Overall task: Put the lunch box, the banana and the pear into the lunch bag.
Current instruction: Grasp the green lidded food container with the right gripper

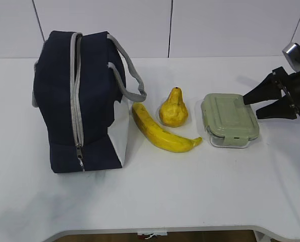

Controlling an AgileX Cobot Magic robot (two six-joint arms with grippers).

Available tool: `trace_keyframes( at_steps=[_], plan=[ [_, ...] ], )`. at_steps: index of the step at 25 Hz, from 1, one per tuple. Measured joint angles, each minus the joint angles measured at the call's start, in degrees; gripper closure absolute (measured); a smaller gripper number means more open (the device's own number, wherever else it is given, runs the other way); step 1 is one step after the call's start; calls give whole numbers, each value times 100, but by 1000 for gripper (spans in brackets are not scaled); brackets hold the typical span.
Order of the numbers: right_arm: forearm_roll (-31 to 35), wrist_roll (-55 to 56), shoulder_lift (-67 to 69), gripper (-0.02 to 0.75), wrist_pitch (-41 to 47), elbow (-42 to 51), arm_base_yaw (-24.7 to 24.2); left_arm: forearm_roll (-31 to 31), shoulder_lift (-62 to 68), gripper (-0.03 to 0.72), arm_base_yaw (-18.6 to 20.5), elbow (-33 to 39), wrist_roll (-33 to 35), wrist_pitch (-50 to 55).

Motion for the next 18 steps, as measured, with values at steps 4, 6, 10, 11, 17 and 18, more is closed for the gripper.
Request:
trace_keyframes(
  at_steps=[4, 6, 10, 11, 17, 18],
  plan=[
    [-11, -51, 101, 165, 0, -98, 0, 0, 0, 453, 0, 0, 0, 0],
    [19, -61, 249, 170, 0, -153, 0, 0, 0, 454, 0, 0, 0, 0],
    [114, -74, 494, 178, -15, -189, 0, 0, 0, 454, 0, 0, 0, 0],
    [114, -74, 504, 179, -15, -189, 0, 0, 0, 454, 0, 0, 0, 0],
    [137, -93, 504, 190, -15, -189, 0, 0, 0, 454, 0, 0, 0, 0],
    [137, -93, 504, 190, -15, -189, 0, 0, 0, 454, 0, 0, 0, 0]
  ],
)
